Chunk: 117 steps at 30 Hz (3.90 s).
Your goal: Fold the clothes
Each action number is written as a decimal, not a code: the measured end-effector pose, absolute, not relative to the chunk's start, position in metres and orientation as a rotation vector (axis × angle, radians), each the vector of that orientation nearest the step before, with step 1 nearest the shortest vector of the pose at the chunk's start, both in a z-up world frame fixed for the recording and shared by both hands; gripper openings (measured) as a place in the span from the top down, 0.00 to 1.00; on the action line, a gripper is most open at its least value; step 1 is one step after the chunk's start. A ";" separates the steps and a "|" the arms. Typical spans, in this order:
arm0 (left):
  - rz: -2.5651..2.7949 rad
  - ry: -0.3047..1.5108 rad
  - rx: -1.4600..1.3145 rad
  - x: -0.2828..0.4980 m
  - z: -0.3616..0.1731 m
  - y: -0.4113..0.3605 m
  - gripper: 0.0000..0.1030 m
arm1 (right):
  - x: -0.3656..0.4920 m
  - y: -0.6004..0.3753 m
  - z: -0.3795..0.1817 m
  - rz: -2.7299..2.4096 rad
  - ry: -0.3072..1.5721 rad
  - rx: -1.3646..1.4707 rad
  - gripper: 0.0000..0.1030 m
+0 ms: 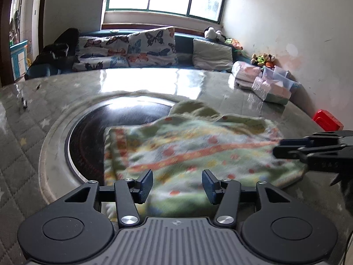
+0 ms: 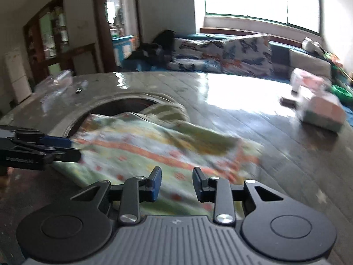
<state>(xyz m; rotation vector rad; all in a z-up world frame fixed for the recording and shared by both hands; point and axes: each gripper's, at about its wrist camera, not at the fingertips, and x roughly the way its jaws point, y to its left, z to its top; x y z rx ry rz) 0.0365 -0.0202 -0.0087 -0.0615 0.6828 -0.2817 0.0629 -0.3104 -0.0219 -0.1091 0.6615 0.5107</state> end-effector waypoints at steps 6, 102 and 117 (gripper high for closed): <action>-0.324 0.667 -0.051 0.055 -0.004 -0.041 0.49 | 0.072 -0.280 -0.031 0.561 0.666 -0.161 0.70; -0.063 0.756 -0.145 0.027 -0.025 0.004 0.00 | 0.035 -0.248 -0.047 0.555 0.677 -0.270 0.00; -0.044 0.763 -0.117 0.027 -0.027 0.000 0.00 | 0.035 -0.243 -0.050 0.550 0.690 -0.305 0.00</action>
